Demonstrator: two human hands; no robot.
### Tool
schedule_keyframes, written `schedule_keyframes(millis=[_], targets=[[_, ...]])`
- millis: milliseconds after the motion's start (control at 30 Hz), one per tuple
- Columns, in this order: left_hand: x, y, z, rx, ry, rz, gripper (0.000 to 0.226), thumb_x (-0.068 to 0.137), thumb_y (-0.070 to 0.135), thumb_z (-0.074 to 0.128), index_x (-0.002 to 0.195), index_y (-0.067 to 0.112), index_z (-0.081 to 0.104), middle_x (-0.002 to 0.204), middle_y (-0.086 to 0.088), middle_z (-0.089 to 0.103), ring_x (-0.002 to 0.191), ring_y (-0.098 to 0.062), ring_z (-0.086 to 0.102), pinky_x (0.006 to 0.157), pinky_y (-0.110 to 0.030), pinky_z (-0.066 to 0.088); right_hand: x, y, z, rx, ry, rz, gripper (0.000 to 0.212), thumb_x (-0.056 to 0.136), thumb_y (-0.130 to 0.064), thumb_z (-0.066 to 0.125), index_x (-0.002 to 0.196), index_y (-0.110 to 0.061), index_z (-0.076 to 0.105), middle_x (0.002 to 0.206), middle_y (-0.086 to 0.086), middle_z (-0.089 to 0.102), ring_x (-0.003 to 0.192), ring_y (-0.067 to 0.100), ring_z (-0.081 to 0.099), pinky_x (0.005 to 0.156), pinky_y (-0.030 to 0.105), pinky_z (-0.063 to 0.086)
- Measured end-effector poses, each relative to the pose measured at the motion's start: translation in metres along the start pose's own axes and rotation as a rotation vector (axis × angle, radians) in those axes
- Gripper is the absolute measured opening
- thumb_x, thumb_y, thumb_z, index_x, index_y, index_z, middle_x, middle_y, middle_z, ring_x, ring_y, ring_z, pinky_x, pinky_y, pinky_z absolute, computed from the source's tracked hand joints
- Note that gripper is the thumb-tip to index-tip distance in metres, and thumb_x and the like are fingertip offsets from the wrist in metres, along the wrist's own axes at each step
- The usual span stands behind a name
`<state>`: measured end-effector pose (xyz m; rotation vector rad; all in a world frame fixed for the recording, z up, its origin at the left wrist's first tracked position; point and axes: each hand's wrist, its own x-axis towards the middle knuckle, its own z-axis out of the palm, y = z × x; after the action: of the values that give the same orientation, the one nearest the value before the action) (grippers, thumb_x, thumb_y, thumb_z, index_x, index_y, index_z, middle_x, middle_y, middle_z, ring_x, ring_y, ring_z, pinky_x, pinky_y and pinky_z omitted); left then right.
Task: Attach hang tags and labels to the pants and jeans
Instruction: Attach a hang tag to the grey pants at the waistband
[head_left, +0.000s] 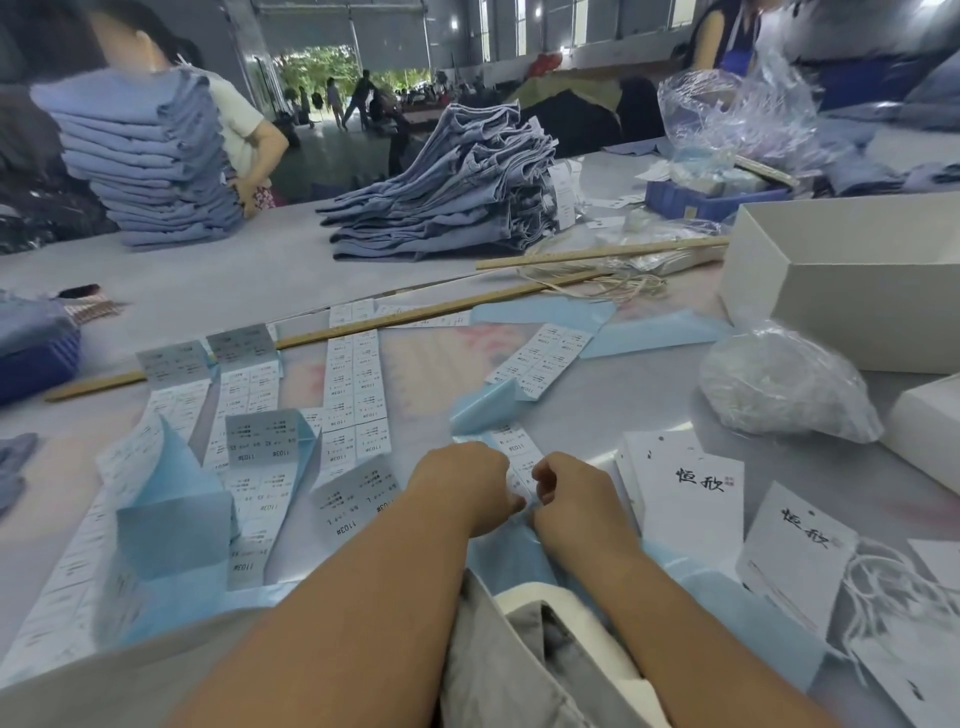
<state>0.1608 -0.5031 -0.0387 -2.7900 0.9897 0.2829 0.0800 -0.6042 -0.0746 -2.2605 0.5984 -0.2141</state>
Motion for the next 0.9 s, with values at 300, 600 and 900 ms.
schedule_keyframes(millis=[300, 600, 900], targets=[[-0.0013, 0.0031, 0.0013, -0.057, 0.005, 0.033, 0.041, 0.088, 0.050, 0.057, 0.113, 0.018, 0.058, 0.111, -0.003, 0.056, 0.098, -0.024, 0.058, 0.081, -0.037, 0.050, 0.0014, -0.0019, 0.0015, 0.132, -0.007, 0.010, 0.037, 0.073, 0.007, 0.054, 0.091, -0.025, 0.056, 0.076, -0.008, 0.062, 0.078, 0.016, 0.061, 0.072, 0.033, 0.054], [0.0017, 0.0029, -0.0003, -0.200, 0.067, 0.052, 0.032, 0.096, 0.039, 0.050, 0.102, 0.015, 0.070, 0.105, -0.002, 0.064, 0.094, -0.023, 0.061, 0.081, -0.038, 0.053, 0.0002, -0.0030, -0.0025, 0.223, 0.067, 0.037, 0.032, 0.075, 0.002, 0.059, 0.086, -0.028, 0.056, 0.075, -0.010, 0.068, 0.071, -0.002, 0.055, 0.055, 0.003, 0.037], [0.0007, 0.0002, -0.0022, -0.470, 0.139, 0.007, 0.006, 0.088, 0.025, 0.061, 0.085, 0.026, 0.066, 0.104, 0.004, 0.065, 0.097, -0.020, 0.061, 0.088, -0.037, 0.052, 0.0019, -0.0059, -0.0063, 0.283, 0.098, 0.050, 0.030, 0.081, 0.001, 0.059, 0.098, -0.023, 0.059, 0.082, -0.009, 0.068, 0.076, 0.004, 0.057, 0.056, 0.008, 0.033]])
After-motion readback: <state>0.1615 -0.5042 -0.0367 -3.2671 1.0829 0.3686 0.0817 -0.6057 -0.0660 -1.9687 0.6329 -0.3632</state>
